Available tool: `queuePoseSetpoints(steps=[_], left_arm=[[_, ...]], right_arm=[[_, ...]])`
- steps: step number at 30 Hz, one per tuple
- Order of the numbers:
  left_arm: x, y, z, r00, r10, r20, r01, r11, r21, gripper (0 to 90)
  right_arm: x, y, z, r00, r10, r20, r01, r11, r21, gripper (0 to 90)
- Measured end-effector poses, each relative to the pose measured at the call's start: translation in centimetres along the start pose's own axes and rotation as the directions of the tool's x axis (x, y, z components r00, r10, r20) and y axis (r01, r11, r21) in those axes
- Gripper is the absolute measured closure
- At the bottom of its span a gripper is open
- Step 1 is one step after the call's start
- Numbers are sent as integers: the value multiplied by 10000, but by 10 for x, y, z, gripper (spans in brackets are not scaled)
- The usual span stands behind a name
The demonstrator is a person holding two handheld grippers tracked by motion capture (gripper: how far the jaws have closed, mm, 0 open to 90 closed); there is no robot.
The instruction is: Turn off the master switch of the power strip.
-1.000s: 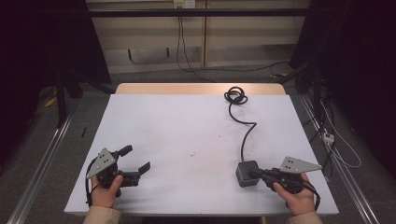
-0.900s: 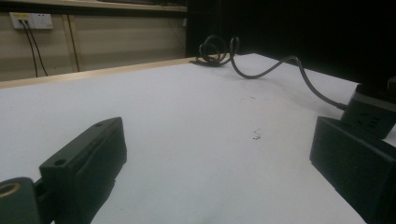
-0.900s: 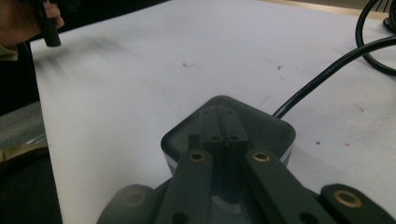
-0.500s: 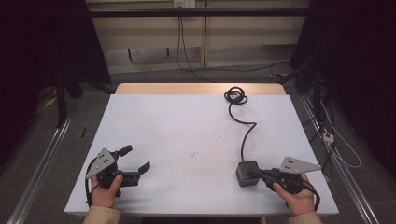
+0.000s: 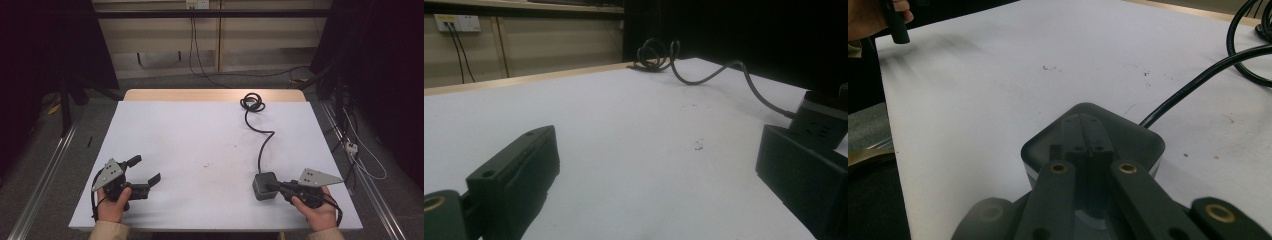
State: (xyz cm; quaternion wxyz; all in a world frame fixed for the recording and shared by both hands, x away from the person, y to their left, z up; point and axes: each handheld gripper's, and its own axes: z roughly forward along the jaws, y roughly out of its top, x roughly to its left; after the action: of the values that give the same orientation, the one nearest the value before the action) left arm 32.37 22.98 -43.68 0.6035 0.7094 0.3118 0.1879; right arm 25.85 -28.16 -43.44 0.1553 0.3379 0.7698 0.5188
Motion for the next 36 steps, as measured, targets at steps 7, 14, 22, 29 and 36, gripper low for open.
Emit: queuePoseSetpoints(steps=[7, 14, 22, 29, 36], left_arm=[[0, 0, 0, 10000, 1, 22, -1, 10000, -15, 37], [0, 1, 0, 10000, 25, 9, -25, 10000, -30, 37], [0, 1, 0, 10000, 18, 5, -18, 10000, -34, 37], [1, 1, -1, 10000, 18, -2, -18, 10000, -58, 37], [1, 1, -1, 10000, 7, -25, -7, 10000, -59, 37]], right_arm=[[1, 0, 0, 10000, -60, 40, 60, 10000, 16, 900], [-1, 1, -2, 9999, 154, 50, -152, 9996, -234, 900], [-1, -1, -1, 9997, 234, 81, -231, 9991, -358, 900], [2, 1, 1, 9999, 121, 40, -119, 9989, -450, 900], [2, 1, 1, 9999, 154, -71, -159, 9970, -752, 900]])
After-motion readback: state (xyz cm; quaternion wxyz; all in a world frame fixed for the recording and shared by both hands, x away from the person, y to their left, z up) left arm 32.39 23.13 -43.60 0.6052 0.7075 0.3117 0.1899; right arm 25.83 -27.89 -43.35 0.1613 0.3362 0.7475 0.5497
